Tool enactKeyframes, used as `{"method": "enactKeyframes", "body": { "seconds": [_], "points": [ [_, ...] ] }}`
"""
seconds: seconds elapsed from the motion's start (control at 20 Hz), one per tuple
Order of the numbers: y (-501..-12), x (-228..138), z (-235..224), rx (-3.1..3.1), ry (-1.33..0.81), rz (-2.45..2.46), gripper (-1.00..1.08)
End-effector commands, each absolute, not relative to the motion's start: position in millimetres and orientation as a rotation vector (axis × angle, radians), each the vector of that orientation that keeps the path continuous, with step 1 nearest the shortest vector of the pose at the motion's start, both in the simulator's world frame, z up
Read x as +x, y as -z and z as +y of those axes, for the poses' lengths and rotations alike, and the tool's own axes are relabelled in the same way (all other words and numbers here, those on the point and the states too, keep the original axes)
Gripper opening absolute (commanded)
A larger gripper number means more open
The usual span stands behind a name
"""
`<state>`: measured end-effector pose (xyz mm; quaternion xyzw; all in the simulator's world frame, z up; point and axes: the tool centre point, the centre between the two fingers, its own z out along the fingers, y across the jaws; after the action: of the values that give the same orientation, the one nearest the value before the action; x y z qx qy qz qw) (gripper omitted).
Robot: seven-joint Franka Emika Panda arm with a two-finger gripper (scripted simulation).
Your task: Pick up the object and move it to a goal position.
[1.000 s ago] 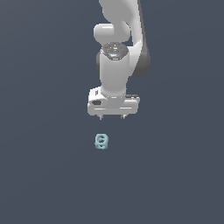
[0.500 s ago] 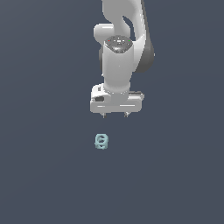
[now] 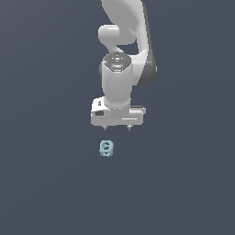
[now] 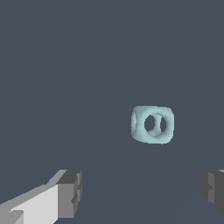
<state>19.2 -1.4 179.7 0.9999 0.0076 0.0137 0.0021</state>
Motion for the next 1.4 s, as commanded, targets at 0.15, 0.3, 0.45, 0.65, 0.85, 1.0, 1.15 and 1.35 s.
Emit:
{"method": "enactKeyframes", "body": {
  "seconds": [0.15,0.3,0.45,0.65,0.85,1.0,1.15,1.35],
  "points": [
    [-145.0,33.6,-21.6,3.139,-0.025,-0.018,1.0],
    [-125.5,40.2,-32.8,3.14,-0.016,-0.041,1.0],
    [-110.0,44.5,-41.6,3.141,-0.009,-0.058,1.0],
    [-96.0,47.9,-49.5,3.141,-0.003,-0.073,1.0],
    [-89.9,49.2,-52.9,3.141,0.0,-0.08,1.0],
    [-90.1,48.5,-52.7,3.14,0.001,-0.079,1.0],
    [-84.4,48.4,-52.7,3.14,0.001,-0.079,1.0],
    [-66.6,48.1,-52.7,3.14,0.001,-0.079,1.0]
  ]
}}
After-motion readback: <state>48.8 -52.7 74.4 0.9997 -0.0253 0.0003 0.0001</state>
